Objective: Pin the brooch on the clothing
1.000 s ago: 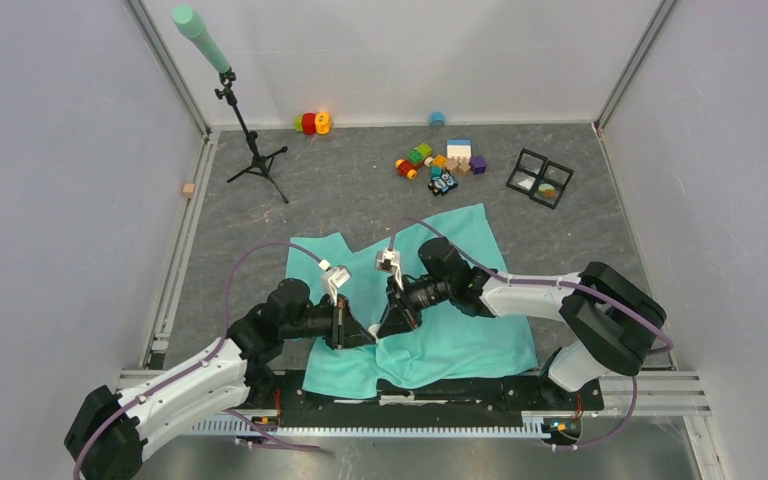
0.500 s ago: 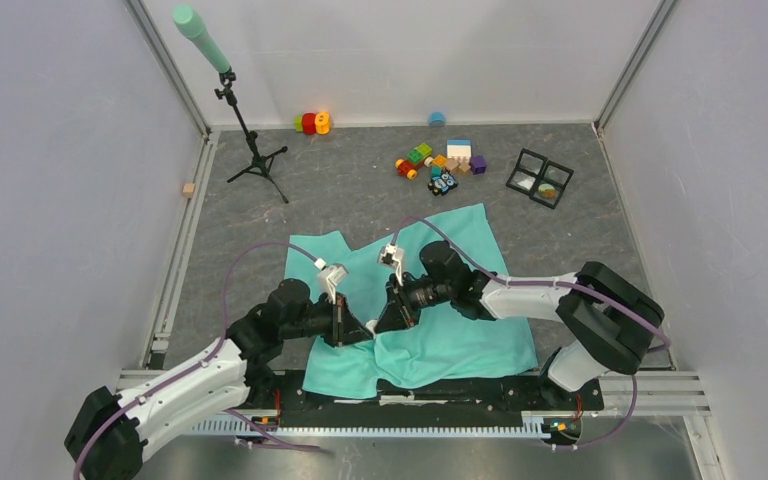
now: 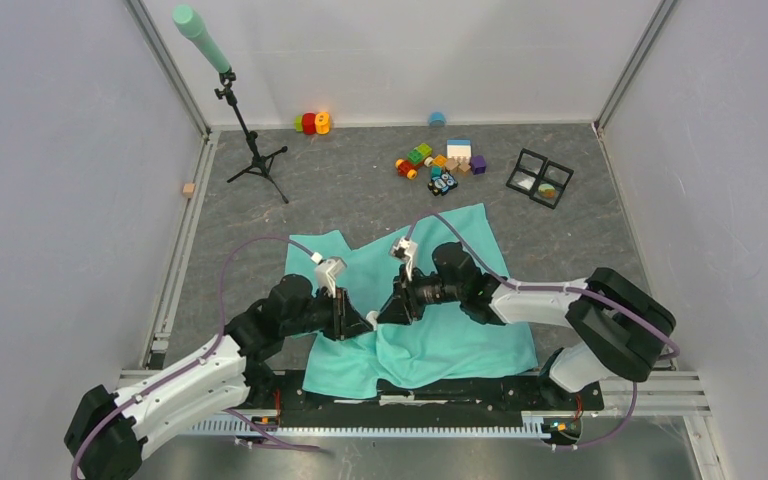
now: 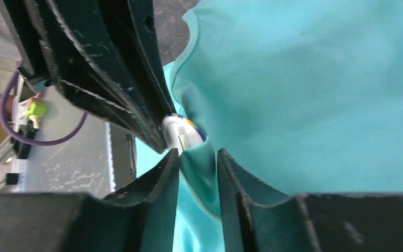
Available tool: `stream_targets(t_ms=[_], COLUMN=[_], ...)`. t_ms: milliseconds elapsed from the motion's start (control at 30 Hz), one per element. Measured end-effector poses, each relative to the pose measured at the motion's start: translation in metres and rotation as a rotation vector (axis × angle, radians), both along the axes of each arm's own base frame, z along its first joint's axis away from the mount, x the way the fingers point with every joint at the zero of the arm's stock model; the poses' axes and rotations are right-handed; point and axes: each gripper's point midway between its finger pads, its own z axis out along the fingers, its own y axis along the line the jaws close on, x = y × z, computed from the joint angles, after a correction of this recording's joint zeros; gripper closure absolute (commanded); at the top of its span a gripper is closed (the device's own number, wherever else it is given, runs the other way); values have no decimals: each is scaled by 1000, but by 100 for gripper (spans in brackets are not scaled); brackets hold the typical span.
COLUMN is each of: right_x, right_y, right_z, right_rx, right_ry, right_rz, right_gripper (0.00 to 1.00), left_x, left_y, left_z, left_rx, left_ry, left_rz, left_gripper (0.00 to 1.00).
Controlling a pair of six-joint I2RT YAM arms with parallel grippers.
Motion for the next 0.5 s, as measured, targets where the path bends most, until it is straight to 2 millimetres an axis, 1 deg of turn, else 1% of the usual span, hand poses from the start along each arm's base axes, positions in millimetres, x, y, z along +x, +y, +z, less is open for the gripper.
stream_targets(t_ms=[100,167,267,333,400,500], right_x=[9,16,27,34,41,70], right_y=[-7,-10,-17,-24,-31,-49], right_z=[5,13,25,31,35,48], right_rx=[8,23,34,27,11,-57], right_ry=[-20,-42,-84,-112,-131,-196], right_rz=[-41,-65,-104,-136,-167,-283], right_gripper=[47,42,34,29,25,20], left_x=[2,3,6,10,17,32], left_y=[3,5,9,11,12,19], left_z=[-2,-3,2,12,27,50], left_rx=[28,51,85,101,112,141], left_ry=[9,15,22,14,-6,-40], left_rz=[17,29,50,68,93,168], left_gripper=[35,22,9,1,0,0])
